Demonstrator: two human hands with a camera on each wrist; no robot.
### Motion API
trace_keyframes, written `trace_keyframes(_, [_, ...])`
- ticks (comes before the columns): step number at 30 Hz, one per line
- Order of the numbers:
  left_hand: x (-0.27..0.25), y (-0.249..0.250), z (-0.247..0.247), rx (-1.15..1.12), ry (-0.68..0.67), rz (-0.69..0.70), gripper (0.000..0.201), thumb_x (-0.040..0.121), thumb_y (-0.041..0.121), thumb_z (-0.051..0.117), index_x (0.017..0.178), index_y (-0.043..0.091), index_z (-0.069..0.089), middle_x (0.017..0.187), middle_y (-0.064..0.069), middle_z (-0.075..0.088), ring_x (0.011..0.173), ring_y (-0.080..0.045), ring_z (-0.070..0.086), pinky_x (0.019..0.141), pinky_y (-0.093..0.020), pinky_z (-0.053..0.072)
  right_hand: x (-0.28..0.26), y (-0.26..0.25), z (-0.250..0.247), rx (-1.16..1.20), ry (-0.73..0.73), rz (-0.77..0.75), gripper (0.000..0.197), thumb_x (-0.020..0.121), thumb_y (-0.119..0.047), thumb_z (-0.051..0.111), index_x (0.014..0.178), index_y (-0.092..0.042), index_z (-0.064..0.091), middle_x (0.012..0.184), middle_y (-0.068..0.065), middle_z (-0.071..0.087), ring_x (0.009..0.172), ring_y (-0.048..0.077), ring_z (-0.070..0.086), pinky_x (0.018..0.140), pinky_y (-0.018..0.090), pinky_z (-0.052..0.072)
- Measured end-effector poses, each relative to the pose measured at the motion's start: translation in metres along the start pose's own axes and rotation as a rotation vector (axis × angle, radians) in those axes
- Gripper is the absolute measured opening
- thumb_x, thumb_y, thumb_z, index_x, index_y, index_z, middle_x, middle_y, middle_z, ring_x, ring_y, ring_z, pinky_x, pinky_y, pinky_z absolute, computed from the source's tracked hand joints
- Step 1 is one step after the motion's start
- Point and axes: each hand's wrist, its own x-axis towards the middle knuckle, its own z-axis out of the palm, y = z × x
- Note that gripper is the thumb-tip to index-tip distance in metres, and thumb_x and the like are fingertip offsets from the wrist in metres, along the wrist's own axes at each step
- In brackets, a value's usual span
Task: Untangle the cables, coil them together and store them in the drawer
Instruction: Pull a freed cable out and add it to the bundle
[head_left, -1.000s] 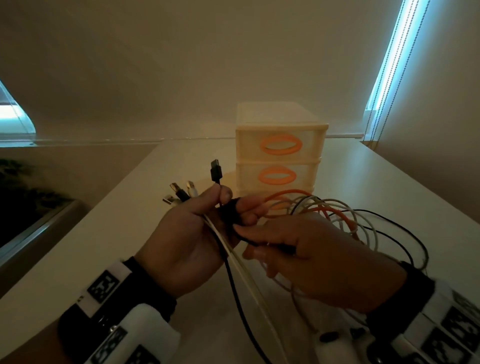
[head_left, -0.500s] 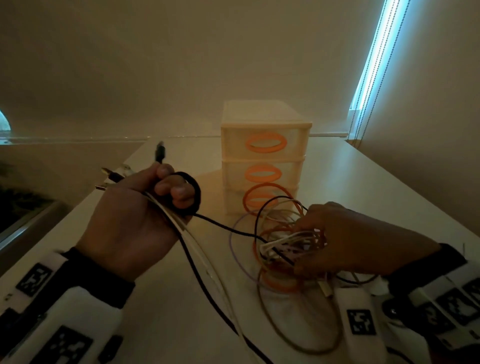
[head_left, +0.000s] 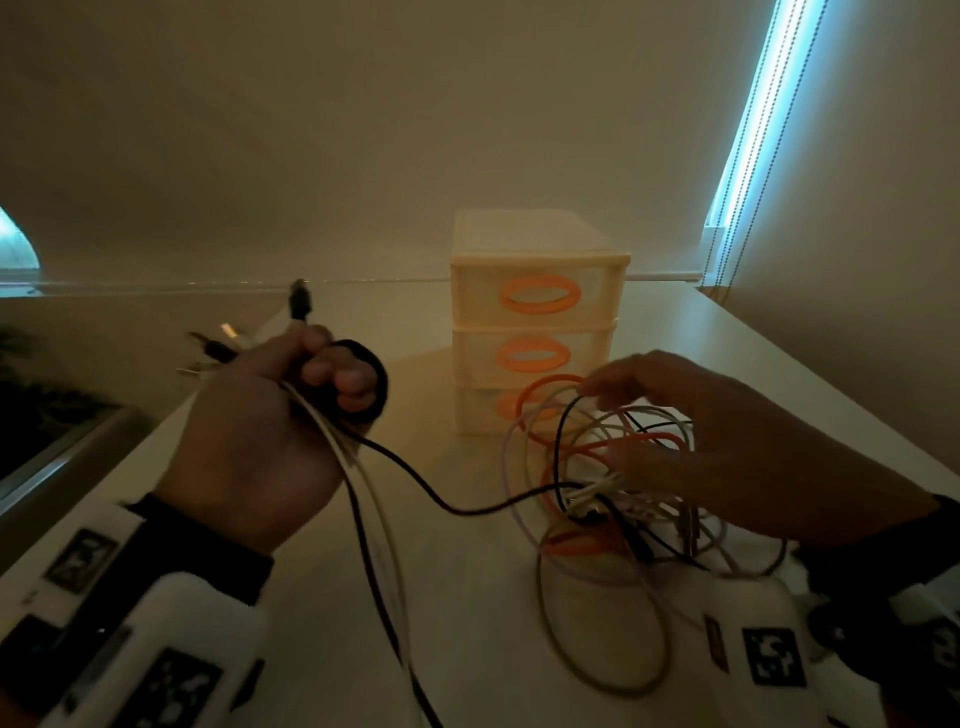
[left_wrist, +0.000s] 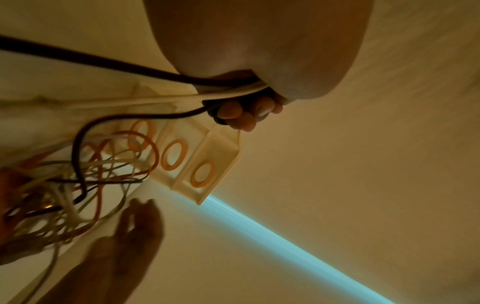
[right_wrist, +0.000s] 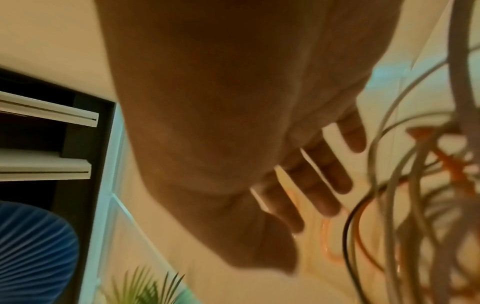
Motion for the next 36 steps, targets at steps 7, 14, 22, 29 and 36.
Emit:
trace_keyframes(7, [-0.018,-0.023,0.022,0.148,-0.161,-0.051,0.025,0.099,0.029,0.046,0.079,0.015,0.046,0.067,0.0,0.038,0.063,-0.017,0.049,0.063,-0.025,0.045,0.006,-0.06,0.068,0.307,-0.258,-0.063,0.04,0.095,-0.044,0.06,0.13,-0.043,0.04,0.1,-0.016,0.071,0.09,-0.004,0.067,0.083,0.024,0.057])
trace_keyframes(14, [-0.009,0.001,0.001,-0.095,-0.121,-0.13,0.034,0.106,0.023,0.04,0.074,0.017,0.05,0.071,0.008,0.041,0.068,-0.011,0.055,0.064,-0.02,0.048,0.009,-0.038,0.056,0.075,-0.251,-0.16,0.018,0.098,-0.043,0.053,0.1,-0.037,0.07,0.088,-0.012,0.07,0.081,0.004,0.065,0.075,0.024,0.053])
trace_keyframes(22, [-0.011,-0.007,0.003,-0.062,-0.198,-0.162,0.031,0.105,0.024,0.04,0.077,0.016,0.052,0.069,0.005,0.046,0.065,-0.012,0.054,0.061,-0.019,0.044,0.009,-0.027,0.032,0.06,-0.369,-0.038,0.02,0.096,-0.025,0.063,0.094,-0.039,0.077,0.067,-0.016,0.071,0.055,0.004,0.061,0.055,0.017,0.048])
trace_keyframes(29, [-0.02,-0.024,0.002,0.294,-0.637,-0.375,0.025,0.104,0.024,0.049,0.084,0.009,0.049,0.102,-0.037,0.063,0.1,-0.042,0.063,0.089,-0.042,0.049,0.022,-0.012,0.041,0.06,0.332,0.121,0.03,0.093,-0.046,0.062,0.069,-0.028,0.065,0.062,-0.022,0.064,0.059,0.0,0.06,0.056,0.024,0.041])
trace_keyframes(36, [-0.024,-0.052,0.008,0.386,-0.54,-0.401,0.026,0.1,0.019,0.045,0.078,0.007,0.049,0.1,-0.03,0.058,0.111,-0.039,0.055,0.113,-0.055,0.037,0.017,-0.031,0.054,0.347,0.243,-0.074,0.015,0.096,-0.022,0.063,0.085,-0.025,0.073,0.075,-0.012,0.071,0.069,0.005,0.065,0.06,0.013,0.047])
